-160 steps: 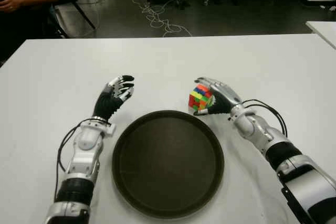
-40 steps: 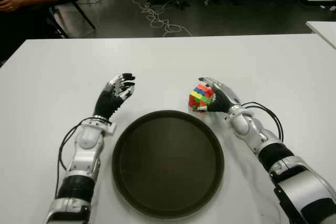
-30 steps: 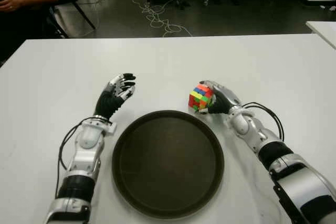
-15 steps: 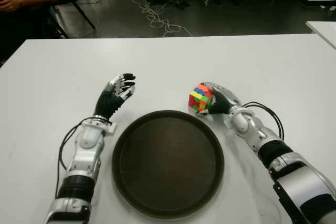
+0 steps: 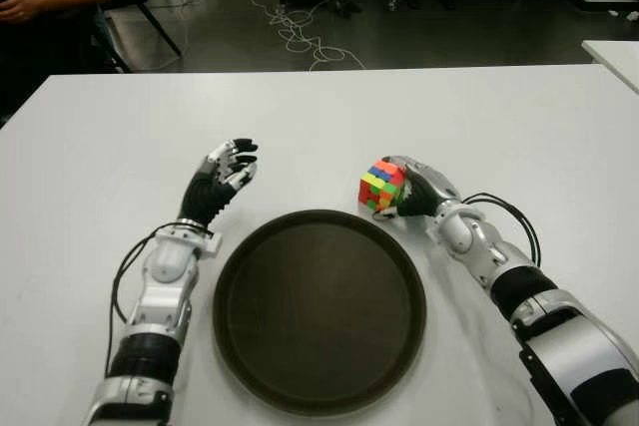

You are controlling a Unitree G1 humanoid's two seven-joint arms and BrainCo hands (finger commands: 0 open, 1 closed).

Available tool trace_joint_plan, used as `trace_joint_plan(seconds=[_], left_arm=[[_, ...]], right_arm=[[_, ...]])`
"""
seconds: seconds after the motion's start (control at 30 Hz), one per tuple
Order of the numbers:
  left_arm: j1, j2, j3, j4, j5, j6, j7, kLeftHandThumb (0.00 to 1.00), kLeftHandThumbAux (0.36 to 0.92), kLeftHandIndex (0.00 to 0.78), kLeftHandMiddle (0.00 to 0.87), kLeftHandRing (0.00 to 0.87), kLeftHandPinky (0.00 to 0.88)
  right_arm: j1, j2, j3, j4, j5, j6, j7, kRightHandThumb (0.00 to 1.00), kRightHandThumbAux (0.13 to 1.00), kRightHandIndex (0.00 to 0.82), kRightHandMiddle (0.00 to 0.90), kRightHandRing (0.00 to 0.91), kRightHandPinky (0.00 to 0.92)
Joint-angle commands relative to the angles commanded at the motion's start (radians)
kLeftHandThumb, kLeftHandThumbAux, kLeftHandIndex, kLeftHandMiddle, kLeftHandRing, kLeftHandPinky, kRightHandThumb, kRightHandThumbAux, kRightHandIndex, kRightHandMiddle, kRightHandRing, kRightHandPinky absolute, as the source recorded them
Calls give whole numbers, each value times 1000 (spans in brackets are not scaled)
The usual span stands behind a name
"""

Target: Pick up the Rubik's Cube and put it in the plate

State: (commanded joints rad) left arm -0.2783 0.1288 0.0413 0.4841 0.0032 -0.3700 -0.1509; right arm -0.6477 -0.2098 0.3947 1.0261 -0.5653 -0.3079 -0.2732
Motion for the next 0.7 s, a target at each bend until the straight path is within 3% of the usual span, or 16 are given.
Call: trace_joint_plan(seconds=[0.07, 0.2, 0.23, 0.3, 0.37, 0.47, 0.7], left_arm=[[0, 0, 0, -2, 1, 1, 1, 251, 594, 226, 240, 220, 154], [-1, -1, -1, -2, 2, 3, 4, 249, 594, 224, 243, 226, 163], [-2, -1, -1, -1, 2, 4, 4, 246, 589, 222, 243, 228, 168], [-1, -1, -1, -2, 1, 5, 3, 240, 582, 218, 244, 232, 176], [-1, -2, 0, -1, 0, 7, 3, 236, 576, 216, 242, 232, 177], [-3, -2, 1, 5, 0, 4, 5, 247, 575, 224, 235, 220, 162], [-5, 1, 1, 16, 3, -2, 7, 271, 584, 234, 236, 213, 147]], right_arm=[[3, 0, -2, 2, -4, -23, -46, 0, 792, 199, 207, 219, 224], [0, -1, -2, 25, -8, -61, -112, 0, 863, 318, 324, 346, 372], [-1, -1, -2, 32, -9, -69, -125, 242, 819, 353, 363, 388, 414], [-3, -1, -1, 45, -11, -85, -154, 456, 780, 385, 406, 433, 454], [-6, 1, 0, 57, -14, -95, -178, 590, 755, 405, 440, 463, 480], [-11, 4, 1, 72, -20, -102, -212, 655, 742, 414, 461, 483, 497], [-17, 9, 2, 93, -22, -120, -249, 686, 736, 419, 482, 509, 522]])
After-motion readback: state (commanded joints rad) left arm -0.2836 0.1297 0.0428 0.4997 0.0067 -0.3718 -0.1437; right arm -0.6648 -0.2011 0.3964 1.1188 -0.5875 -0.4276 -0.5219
